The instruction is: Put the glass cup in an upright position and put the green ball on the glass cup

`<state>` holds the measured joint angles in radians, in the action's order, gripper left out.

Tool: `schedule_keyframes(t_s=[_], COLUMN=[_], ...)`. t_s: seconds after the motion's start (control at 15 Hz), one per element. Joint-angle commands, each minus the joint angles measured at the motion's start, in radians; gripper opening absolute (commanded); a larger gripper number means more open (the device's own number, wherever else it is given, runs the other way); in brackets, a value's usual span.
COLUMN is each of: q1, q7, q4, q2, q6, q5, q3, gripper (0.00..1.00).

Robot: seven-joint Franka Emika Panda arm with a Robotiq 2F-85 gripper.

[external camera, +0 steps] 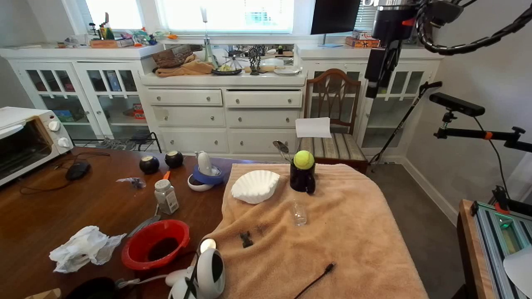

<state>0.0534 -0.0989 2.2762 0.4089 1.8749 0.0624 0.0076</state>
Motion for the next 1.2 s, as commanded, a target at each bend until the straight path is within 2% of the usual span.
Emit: schedule_keyframes(t_s=[0.0,0.13,0.33,0.67,0.73,1.13], q1=[-0.004,-0.014,-0.061,-0.13,-0.098,-0.099], q7=[-0.001,0.045,0.213,0.466,0.37,0.405], q4=[-0.002,0.002,0.016,0.043,0.028,0.021], q2=[-0.001,0.003,-0.03,-0.118,-0.08,-0.112], q6=[-0.003,0.004,0.103,0.187,0.149,0.134], q5=[0.001,-0.01,-0.107,-0.271,-0.21,-0.208], q3=[-0.004,-0.014,-0.054,-0.081,-0.054,-0.063], gripper=[1.0,1.0,1.0,1.0,1.0,1.0])
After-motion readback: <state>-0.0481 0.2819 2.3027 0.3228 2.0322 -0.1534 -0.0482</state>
